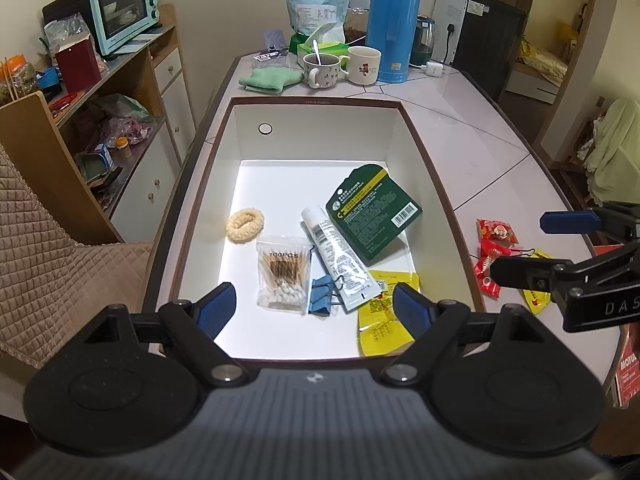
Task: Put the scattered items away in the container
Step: 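Move both tools back from the box toward the remaining snacks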
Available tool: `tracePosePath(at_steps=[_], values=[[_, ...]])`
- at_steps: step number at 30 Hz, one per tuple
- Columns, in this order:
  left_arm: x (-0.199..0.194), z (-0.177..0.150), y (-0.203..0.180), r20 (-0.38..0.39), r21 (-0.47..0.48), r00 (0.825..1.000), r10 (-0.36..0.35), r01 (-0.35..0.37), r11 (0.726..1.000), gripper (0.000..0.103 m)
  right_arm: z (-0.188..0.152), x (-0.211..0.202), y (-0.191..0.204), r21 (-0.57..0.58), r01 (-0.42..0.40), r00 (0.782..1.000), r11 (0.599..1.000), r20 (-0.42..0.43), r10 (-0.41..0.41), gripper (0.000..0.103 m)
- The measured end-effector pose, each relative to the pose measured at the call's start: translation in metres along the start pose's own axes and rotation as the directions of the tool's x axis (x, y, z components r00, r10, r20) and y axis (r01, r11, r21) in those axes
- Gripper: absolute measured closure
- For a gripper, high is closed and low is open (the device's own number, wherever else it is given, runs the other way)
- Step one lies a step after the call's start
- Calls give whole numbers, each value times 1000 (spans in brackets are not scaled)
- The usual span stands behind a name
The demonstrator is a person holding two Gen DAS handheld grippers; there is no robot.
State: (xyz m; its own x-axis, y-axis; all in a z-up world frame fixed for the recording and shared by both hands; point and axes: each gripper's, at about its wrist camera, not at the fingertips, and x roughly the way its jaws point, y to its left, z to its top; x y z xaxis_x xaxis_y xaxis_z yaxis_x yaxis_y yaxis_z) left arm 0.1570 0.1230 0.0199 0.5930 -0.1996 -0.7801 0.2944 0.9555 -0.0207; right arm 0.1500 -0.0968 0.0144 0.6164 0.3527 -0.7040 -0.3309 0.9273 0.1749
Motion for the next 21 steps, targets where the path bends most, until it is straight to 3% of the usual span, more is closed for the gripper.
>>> tracePosePath(at_steps=[12,18,21], values=[[-5,-6,-35,1,-6,1000,9,-9,1000,19,-12,-23,-26,-16,-13,1000,1000,24,14,6],[-4,-4,-64,8,10,1000,-15,15,1000,19,-23,-51,-63,44,-36,993,998,116,30,6],[-1,-3,-80,12,25,999,-33,33,999,19,-29,-62,-90,104,-39,993,994,115,27,6]])
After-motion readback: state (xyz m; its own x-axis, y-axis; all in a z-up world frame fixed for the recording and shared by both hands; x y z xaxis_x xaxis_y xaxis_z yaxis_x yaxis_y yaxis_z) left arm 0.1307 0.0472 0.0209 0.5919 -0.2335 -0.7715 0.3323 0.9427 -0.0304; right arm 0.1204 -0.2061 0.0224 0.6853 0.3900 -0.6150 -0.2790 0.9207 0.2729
